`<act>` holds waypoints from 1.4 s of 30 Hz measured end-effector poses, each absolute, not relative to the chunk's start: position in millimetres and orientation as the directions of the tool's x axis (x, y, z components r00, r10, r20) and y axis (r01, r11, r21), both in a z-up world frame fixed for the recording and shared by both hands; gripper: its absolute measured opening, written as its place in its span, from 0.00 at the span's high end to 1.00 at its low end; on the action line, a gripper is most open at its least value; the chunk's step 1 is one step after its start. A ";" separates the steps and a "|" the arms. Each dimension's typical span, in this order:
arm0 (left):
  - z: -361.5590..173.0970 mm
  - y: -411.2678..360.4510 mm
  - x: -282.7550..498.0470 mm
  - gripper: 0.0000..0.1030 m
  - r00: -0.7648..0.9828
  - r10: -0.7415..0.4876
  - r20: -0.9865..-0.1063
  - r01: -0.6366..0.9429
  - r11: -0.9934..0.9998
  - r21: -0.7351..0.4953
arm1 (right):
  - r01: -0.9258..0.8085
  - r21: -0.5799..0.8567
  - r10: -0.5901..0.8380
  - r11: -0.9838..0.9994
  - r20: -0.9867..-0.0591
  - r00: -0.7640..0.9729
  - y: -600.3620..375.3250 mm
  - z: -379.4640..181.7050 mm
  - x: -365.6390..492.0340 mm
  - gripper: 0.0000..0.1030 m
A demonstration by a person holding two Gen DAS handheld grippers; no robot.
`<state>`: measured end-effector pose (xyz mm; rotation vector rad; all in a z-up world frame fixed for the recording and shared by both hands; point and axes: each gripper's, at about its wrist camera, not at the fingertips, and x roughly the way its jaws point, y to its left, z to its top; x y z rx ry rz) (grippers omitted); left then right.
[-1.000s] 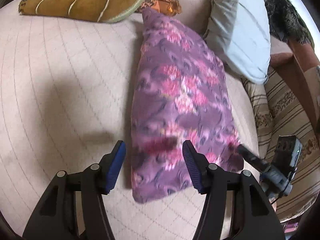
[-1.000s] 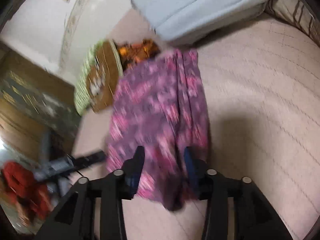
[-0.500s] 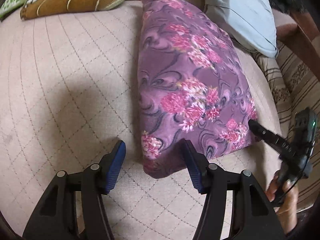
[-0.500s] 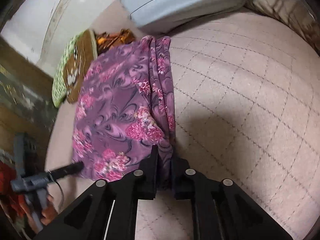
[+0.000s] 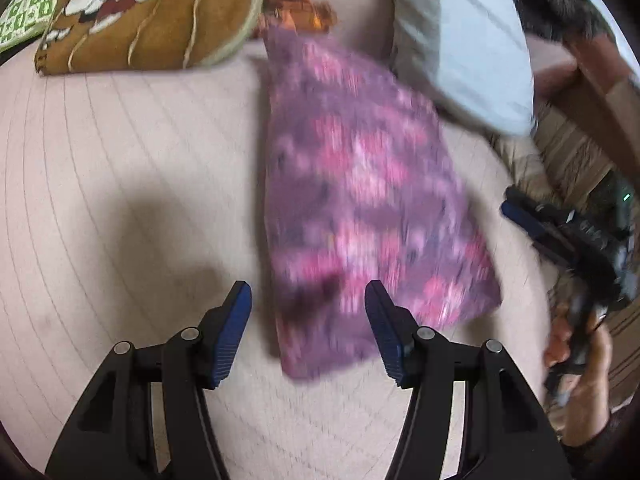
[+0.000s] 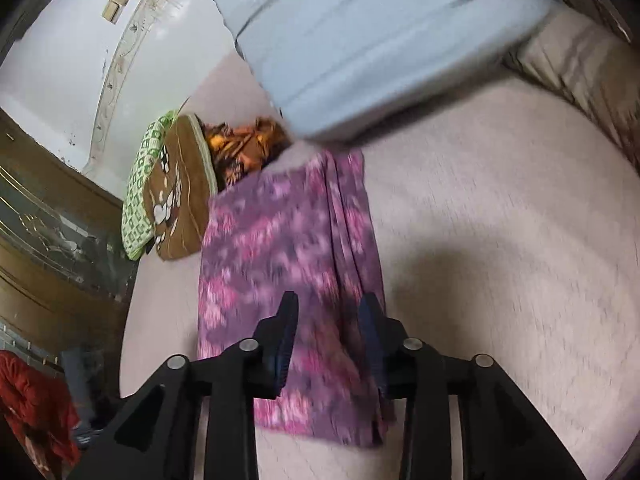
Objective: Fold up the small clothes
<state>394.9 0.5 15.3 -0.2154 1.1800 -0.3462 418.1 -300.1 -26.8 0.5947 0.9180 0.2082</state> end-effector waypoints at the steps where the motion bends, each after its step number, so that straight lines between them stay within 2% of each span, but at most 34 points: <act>1: 17.6 2.8 406.8 0.41 0.335 -0.375 -0.864 0.150 0.927 -0.344 | 0.077 0.561 0.408 0.824 -0.682 0.607 -299.2 -24.7 431.3 0.61; 5: 15.7 8.4 473.7 0.40 0.318 -0.350 -0.881 0.119 0.937 -0.329 | 0.088 0.593 0.421 0.800 -0.661 0.622 -296.6 -27.3 475.4 0.53; 12: -7.7 1.5 542.9 0.40 0.248 -0.394 -0.885 0.049 0.917 -0.395 | 0.122 0.543 0.389 0.831 -0.723 0.571 -270.4 -60.4 544.5 0.54; 13: -8.4 0.5 547.0 0.40 0.247 -0.401 -0.882 0.044 0.914 -0.403 | 0.106 0.526 0.385 0.844 -0.732 0.562 -264.8 -64.7 551.5 0.82; 14: -7.7 -2.6 551.8 0.40 0.248 -0.409 -0.878 0.044 0.911 -0.411 | 0.070 0.519 0.399 0.852 -0.729 0.556 -260.3 -64.8 555.0 0.94; 17: -6.7 -8.2 555.7 0.40 0.278 -0.422 -0.863 0.070 0.905 -0.420 | -0.032 0.462 0.390 0.886 -0.709 0.588 -250.8 -42.8 548.8 0.94; 20: -21.2 -21.4 565.2 0.35 0.260 -0.413 -0.873 0.084 0.910 -0.406 | -0.005 0.475 0.364 0.880 -0.667 0.650 -269.1 -35.4 534.4 0.95; 24: -36.3 -40.0 573.2 0.33 0.257 -0.362 -0.896 0.095 0.932 -0.349 | 0.091 0.425 0.307 0.901 -0.770 0.559 -278.2 -79.3 546.8 0.95; 26: -30.6 -39.2 571.4 0.33 0.251 -0.355 -0.900 0.099 0.935 -0.341 | 0.091 0.442 0.314 0.892 -0.753 0.578 -278.7 -73.4 543.5 0.89; 27: -23.2 -35.1 566.6 0.34 0.248 -0.366 -0.897 0.104 0.931 -0.351 | 0.085 0.448 0.322 0.890 -0.751 0.577 -278.6 -68.5 541.1 0.82; 29: -9.5 -21.3 551.2 0.34 0.270 -0.398 -0.877 0.118 0.917 -0.380 | 0.063 0.440 0.314 0.896 -0.726 0.612 -278.8 -46.8 524.4 0.82; 33: 5.6 -1.8 497.8 0.34 0.325 -0.462 -0.825 0.160 0.887 -0.433 | -0.121 0.499 0.455 0.858 -0.630 0.629 -261.1 -20.2 484.1 0.82; 35: -5.0 -3.9 473.3 0.34 0.303 -0.485 -0.821 0.178 0.875 -0.451 | -0.138 0.468 0.451 0.873 -0.665 0.595 -248.5 -29.3 473.4 0.83; 36: -13.5 -9.2 463.3 0.34 0.292 -0.463 -0.837 0.189 0.886 -0.424 | -0.130 0.433 0.425 0.892 -0.701 0.573 -243.7 -38.7 470.7 0.88; 38: -35.4 -20.6 456.6 0.33 0.255 -0.389 -0.885 0.204 0.917 -0.344 | -0.092 0.306 0.307 0.948 -0.793 0.525 -236.8 -67.6 469.4 0.90; 39: -43.1 -21.7 455.9 0.32 0.236 -0.377 -0.896 0.203 0.920 -0.334 | -0.092 0.322 0.318 0.942 -0.773 0.548 -239.5 -68.4 464.7 0.90; 42: -35.3 -0.3 461.3 0.33 0.218 -0.449 -0.867 0.143 0.893 -0.426 | -0.032 0.454 0.397 0.891 -0.740 0.543 -258.0 -51.0 459.9 0.81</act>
